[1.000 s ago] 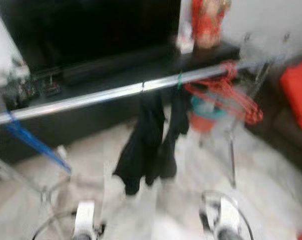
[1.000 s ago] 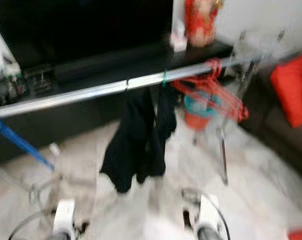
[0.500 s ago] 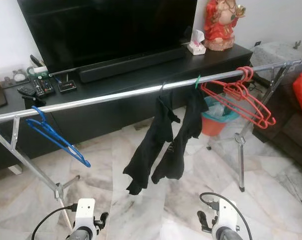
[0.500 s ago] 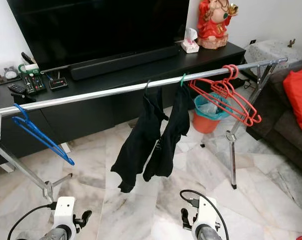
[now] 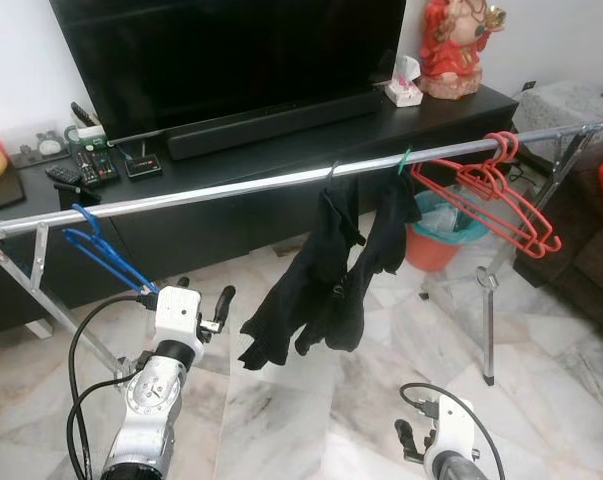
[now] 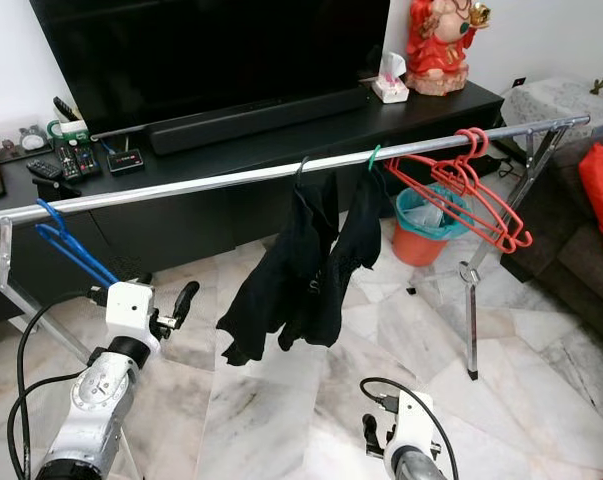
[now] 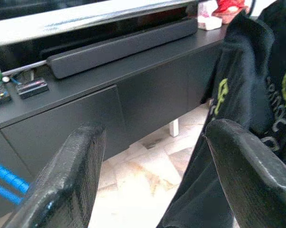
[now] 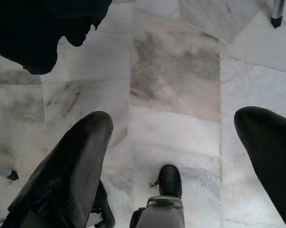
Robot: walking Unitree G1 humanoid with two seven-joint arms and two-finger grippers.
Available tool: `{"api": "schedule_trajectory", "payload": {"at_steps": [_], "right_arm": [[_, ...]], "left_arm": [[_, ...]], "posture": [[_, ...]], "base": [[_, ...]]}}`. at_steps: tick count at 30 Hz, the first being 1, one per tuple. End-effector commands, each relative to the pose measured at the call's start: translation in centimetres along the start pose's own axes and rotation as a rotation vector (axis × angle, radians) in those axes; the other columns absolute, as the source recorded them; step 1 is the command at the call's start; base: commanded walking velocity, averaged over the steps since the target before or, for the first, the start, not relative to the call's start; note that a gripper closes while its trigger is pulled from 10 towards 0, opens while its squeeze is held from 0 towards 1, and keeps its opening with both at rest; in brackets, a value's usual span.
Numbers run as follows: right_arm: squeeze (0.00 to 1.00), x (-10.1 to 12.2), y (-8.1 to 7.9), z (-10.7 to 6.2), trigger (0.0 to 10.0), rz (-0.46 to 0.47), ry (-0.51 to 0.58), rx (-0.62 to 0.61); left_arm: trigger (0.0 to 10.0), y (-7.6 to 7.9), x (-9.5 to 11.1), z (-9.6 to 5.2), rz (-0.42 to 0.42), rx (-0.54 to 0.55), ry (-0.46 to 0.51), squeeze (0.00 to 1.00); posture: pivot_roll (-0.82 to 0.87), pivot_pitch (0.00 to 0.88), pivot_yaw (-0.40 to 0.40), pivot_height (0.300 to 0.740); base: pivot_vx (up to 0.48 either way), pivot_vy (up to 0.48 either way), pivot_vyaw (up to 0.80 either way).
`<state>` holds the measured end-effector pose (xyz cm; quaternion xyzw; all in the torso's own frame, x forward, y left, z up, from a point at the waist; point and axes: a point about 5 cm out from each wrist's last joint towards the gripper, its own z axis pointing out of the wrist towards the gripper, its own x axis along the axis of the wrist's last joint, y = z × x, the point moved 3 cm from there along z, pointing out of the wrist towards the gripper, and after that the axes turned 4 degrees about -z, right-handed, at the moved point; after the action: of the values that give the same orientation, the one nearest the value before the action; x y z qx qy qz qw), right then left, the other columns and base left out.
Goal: Hang hanger
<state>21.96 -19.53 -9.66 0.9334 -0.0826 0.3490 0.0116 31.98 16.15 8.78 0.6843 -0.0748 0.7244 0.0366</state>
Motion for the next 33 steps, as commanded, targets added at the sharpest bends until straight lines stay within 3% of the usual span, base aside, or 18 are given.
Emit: {"api": "schedule_trajectory", "payload": {"at_steps": [1, 9, 27, 33], "right_arm": [[0.00, -0.2, 0.1, 0.0, 10.0, 0.009, -0.005, -0.010], [0.00, -0.4, 0.1, 0.0, 10.0, -0.004, -0.016, -0.004], [0.00, -0.6, 0.1, -0.1, 10.0, -0.010, -0.021, -0.001], [0.00, -0.4, 0.1, -0.1, 10.0, 0.001, -0.003, -0.004]], "left_arm": [[10.0, 0.4, 0.0, 0.0, -0.019, -0.012, -0.013, 0.00], [10.0, 0.4, 1.0, 0.6, -0.074, -0.005, -0.004, 0.00], [10.0, 1.5, 1.8, 0.8, -0.096, -0.038, -0.004, 0.00], [10.0, 1.6, 1.8, 0.8, -0.097, -0.043, -0.007, 0.00]], "posture": [[-0.02, 0.000, 0.021, 0.740], [-0.02, 0.000, 0.021, 0.740], [-0.02, 0.000, 0.023, 0.740], [-0.02, 0.000, 0.021, 0.740]], "base": [[0.000, 0.000, -0.61], [0.000, 0.000, -0.73], [0.000, 0.000, -0.71], [0.043, 0.000, 0.00]]}}
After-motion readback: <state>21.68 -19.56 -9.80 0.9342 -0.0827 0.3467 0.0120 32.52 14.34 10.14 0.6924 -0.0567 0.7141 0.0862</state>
